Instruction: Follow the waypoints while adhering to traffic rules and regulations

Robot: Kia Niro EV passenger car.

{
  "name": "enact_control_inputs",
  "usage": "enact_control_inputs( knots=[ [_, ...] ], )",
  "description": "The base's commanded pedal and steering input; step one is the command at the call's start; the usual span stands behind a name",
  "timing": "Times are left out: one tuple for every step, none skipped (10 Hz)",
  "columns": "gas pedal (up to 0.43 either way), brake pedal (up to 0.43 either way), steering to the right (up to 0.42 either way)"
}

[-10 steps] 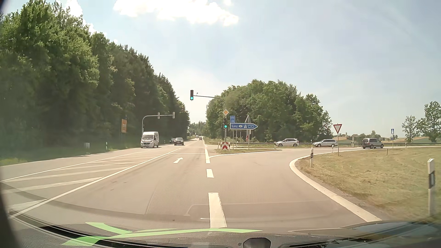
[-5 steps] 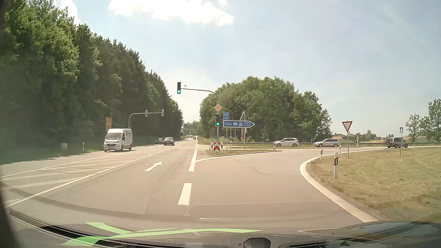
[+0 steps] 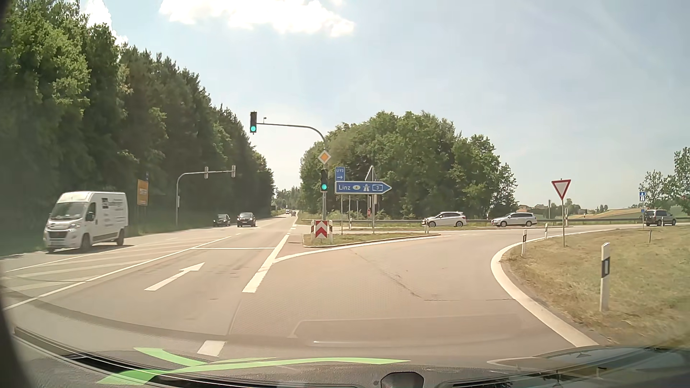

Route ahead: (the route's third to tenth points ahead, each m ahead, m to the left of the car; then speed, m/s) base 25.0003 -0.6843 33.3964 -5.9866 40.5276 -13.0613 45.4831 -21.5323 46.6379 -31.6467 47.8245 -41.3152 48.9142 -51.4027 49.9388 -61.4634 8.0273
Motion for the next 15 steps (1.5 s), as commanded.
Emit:
enact_control_inputs(
  knots=[
    [0.087, 0.0, 0.034],
    [0.098, 0.0, 0.037],
    [0.098, 0.0, 0.041],
    [0.087, 0.0, 0.045],
    [0.087, 0.0, 0.049],
    [0.087, 0.0, 0.054],
    [0.079, 0.0, 0.058],
    [0.059, 0.0, 0.062],
    [0.059, 0.0, 0.065],
    [0.059, 0.0, 0.069],
    [0.059, 0.0, 0.075],
    [0.047, 0.0, 0.082],
    [0.047, 0.0, 0.089],
    [0.047, 0.0, 0.093],
    [0.047, 0.0, 0.097]
  ],
)
